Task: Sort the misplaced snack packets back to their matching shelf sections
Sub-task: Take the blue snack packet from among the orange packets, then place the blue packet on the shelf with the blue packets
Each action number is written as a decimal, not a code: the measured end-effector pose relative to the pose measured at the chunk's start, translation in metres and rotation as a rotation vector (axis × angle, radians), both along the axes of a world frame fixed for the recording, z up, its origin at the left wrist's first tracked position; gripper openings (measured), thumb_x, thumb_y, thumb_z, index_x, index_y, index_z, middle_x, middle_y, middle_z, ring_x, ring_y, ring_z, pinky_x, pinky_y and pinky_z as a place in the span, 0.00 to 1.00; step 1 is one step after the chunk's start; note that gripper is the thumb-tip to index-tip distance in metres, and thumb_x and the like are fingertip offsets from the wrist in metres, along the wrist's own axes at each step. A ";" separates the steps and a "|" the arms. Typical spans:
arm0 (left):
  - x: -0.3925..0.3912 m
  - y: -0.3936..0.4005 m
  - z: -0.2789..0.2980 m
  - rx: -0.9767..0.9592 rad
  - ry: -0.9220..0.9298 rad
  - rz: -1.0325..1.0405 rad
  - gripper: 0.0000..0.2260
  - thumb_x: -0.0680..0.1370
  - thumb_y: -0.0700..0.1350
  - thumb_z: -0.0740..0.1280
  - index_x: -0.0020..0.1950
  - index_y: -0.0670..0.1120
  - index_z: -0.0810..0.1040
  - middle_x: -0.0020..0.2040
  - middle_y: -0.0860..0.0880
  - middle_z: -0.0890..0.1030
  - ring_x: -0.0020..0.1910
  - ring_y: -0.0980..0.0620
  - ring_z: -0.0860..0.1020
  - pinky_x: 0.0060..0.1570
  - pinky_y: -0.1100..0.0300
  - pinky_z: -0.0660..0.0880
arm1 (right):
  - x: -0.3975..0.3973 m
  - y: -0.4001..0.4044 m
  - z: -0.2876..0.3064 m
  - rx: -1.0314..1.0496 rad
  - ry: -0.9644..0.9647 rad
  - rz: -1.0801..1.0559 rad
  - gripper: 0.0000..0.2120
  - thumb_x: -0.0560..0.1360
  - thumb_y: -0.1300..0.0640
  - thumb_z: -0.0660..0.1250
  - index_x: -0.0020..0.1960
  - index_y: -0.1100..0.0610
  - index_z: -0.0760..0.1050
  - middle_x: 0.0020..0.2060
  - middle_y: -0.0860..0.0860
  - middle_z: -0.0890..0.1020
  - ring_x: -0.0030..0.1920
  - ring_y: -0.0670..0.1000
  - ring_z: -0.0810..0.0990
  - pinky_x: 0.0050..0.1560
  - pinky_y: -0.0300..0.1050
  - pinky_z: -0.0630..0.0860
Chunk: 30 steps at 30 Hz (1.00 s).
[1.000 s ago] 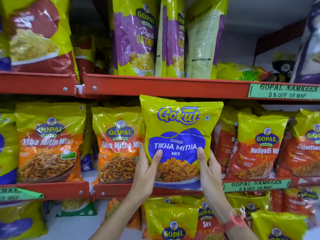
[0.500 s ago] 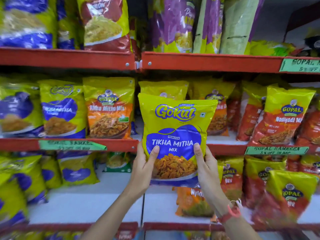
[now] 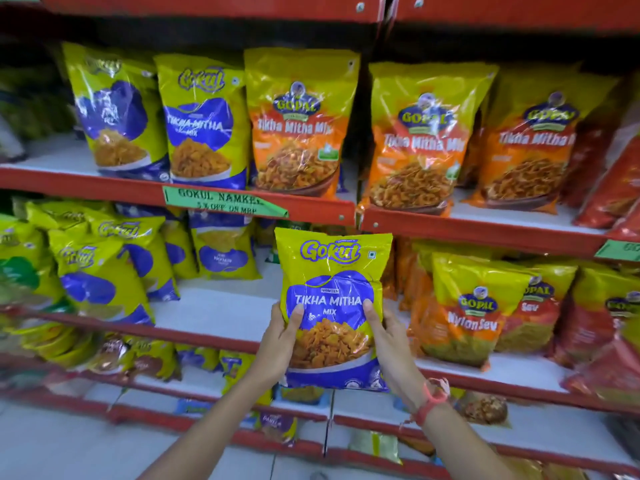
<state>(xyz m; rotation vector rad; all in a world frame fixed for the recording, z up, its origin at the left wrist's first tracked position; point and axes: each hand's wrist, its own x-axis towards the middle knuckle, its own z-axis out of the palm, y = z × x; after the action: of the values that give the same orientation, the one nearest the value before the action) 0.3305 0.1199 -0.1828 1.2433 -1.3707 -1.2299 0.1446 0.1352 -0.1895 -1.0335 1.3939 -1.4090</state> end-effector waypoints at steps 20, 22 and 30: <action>0.001 -0.178 -0.099 0.875 0.169 0.013 0.28 0.81 0.60 0.48 0.43 0.39 0.75 0.40 0.41 0.78 0.38 0.45 0.76 0.38 0.55 0.73 | -0.031 -0.147 -0.087 0.680 -0.167 0.033 0.14 0.80 0.53 0.64 0.40 0.59 0.79 0.28 0.53 0.83 0.30 0.52 0.80 0.32 0.39 0.73; 0.002 -0.184 -0.100 0.897 0.170 -0.019 0.29 0.81 0.61 0.48 0.44 0.39 0.76 0.41 0.40 0.79 0.39 0.44 0.77 0.38 0.54 0.74 | -0.032 -0.152 -0.085 0.738 -0.130 0.041 0.14 0.80 0.52 0.64 0.39 0.59 0.77 0.30 0.55 0.80 0.32 0.53 0.77 0.35 0.41 0.71; 0.006 -0.173 -0.060 0.804 -0.041 -0.166 0.18 0.81 0.55 0.56 0.47 0.43 0.76 0.47 0.43 0.79 0.41 0.45 0.77 0.42 0.56 0.72 | -0.020 -0.143 -0.043 0.684 0.146 0.083 0.20 0.80 0.54 0.64 0.65 0.67 0.71 0.58 0.61 0.76 0.56 0.56 0.73 0.53 0.46 0.68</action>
<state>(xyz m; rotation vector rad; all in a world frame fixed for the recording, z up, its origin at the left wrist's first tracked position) 0.3365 -0.0534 -0.2431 1.7098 -1.0349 -1.9897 0.1249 -0.0076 -0.2324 -0.7316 1.7410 -0.7074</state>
